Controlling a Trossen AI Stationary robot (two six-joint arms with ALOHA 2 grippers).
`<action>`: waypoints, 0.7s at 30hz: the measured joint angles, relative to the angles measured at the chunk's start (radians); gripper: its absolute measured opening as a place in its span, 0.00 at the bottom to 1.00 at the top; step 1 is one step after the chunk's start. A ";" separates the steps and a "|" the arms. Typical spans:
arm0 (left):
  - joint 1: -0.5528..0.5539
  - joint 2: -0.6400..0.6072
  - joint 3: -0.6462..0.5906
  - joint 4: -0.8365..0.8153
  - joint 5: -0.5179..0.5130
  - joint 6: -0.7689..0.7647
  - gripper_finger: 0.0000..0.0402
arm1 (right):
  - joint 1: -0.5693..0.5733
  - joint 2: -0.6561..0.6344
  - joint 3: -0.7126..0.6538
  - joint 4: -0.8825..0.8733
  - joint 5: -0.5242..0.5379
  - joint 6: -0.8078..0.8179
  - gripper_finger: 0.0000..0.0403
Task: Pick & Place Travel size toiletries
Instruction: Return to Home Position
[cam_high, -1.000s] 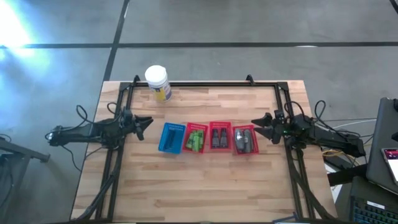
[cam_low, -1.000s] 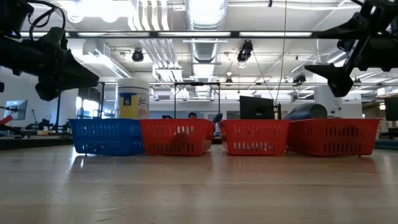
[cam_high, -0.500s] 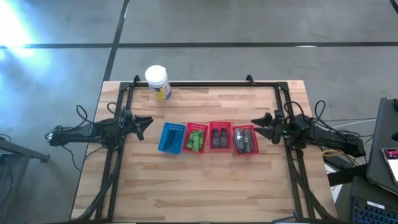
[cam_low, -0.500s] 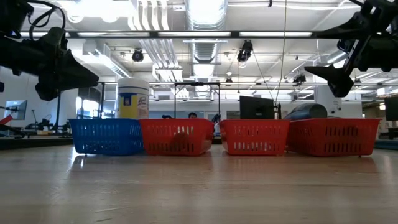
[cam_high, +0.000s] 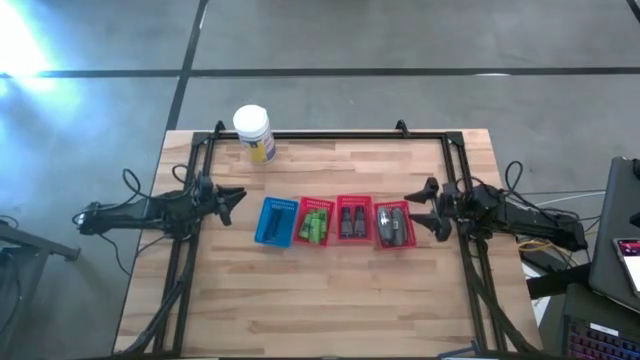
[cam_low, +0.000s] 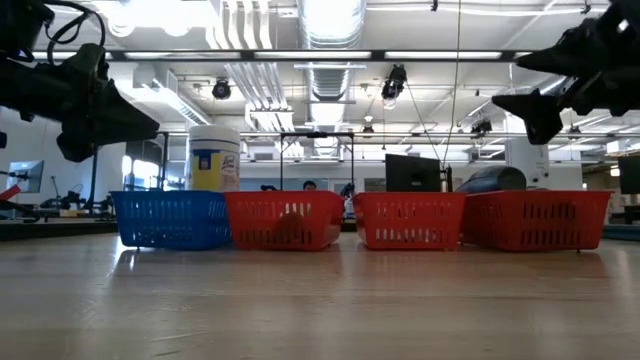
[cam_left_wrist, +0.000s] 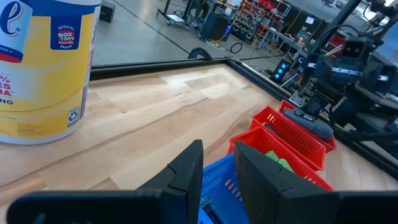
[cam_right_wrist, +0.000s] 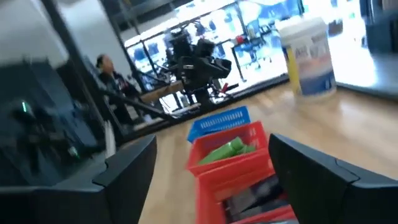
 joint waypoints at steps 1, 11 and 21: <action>0.000 0.000 0.000 0.000 0.000 0.000 0.24 | 0.006 0.000 0.000 0.004 -0.003 -0.052 0.75; 0.000 0.000 0.000 0.000 0.000 0.000 0.24 | 0.020 0.000 0.000 -0.003 -0.048 -0.551 0.67; 0.000 0.001 0.000 0.000 0.000 0.000 0.24 | 0.020 0.018 0.000 -0.004 -0.047 -0.372 0.60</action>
